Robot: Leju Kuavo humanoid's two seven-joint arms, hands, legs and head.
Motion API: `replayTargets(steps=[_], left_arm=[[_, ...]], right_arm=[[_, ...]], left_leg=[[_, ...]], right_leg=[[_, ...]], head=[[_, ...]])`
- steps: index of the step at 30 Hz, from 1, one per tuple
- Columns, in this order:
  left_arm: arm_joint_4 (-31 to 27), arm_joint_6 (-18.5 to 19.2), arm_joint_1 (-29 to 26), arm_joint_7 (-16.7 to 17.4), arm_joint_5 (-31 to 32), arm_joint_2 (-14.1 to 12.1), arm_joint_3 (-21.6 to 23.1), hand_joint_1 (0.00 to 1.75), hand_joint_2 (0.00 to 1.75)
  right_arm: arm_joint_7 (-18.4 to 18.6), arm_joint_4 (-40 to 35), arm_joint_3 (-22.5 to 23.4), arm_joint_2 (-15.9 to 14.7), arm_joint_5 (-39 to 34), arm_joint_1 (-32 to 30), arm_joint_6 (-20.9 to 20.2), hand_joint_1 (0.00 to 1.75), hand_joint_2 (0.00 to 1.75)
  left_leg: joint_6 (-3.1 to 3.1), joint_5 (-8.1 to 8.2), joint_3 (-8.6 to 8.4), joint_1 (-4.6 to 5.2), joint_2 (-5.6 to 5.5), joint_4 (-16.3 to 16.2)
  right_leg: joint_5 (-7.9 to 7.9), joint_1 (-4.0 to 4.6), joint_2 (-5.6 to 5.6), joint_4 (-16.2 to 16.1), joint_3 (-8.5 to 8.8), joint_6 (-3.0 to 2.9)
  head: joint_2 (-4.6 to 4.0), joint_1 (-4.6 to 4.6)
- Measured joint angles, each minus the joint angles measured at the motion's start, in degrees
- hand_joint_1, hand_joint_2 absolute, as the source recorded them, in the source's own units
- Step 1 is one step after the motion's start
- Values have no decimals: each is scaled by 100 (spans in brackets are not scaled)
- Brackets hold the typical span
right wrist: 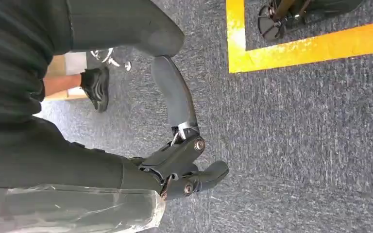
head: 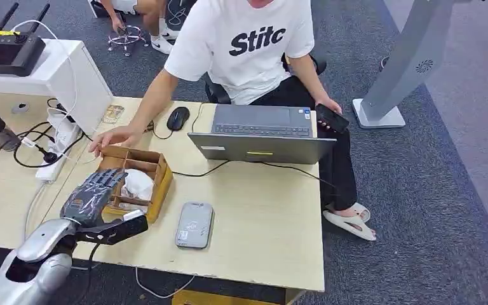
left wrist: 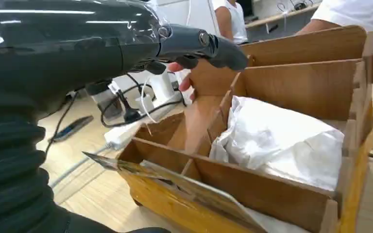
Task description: Pass the card to the sensor for recognition and then transmit it.
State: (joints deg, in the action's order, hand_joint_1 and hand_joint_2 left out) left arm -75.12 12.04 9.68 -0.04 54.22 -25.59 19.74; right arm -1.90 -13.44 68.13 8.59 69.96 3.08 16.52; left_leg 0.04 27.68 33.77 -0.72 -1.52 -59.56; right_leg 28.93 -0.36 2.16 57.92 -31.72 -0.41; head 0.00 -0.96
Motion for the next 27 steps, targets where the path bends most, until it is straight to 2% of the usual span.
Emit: replayTargets(steps=[5,6,14,19,21,23,24,27], left_arm=[[-39,127,-40,-17,-360,-127,0,3,175],[-52,129,-48,-17,-413,-142,0,0,175],[-149,83,-59,74,-481,-284,2,3,175],[-177,39,-59,153,-454,-321,2,30,175],[-179,4,-59,171,-415,-321,2,31,175],[-179,-16,-60,182,-382,-323,2,52,175],[-179,-24,-60,190,-376,-323,2,58,175],[-177,-29,-60,216,-365,-323,2,61,175]], right_arm=[[-17,2,0,-2,22,0,-7,0,175],[-17,2,0,-2,24,0,-7,0,175],[-13,2,0,-2,35,7,2,0,175],[-13,2,-2,-2,55,10,9,0,175],[-13,2,-2,-2,66,12,9,0,175],[-13,2,0,-2,79,13,9,0,175],[-13,2,0,-2,81,13,9,0,175],[-13,2,0,-2,83,15,9,0,175]], left_leg=[[0,0,0,0,1,0],[0,0,0,0,0,0],[0,0,-1,0,0,0],[0,0,-1,0,0,0],[0,0,0,0,0,0],[0,0,-1,0,0,0],[0,0,-1,0,0,0],[0,0,0,0,0,0]], right_leg=[[0,0,1,0,0,0],[0,0,0,0,1,0],[0,0,0,0,0,0],[0,0,0,0,0,0],[0,0,0,0,0,0],[0,0,0,1,0,0],[0,0,0,1,0,0],[0,0,0,1,0,0]], head=[[0,2],[0,4],[0,4],[0,4],[0,4],[0,4],[0,4],[0,4]])
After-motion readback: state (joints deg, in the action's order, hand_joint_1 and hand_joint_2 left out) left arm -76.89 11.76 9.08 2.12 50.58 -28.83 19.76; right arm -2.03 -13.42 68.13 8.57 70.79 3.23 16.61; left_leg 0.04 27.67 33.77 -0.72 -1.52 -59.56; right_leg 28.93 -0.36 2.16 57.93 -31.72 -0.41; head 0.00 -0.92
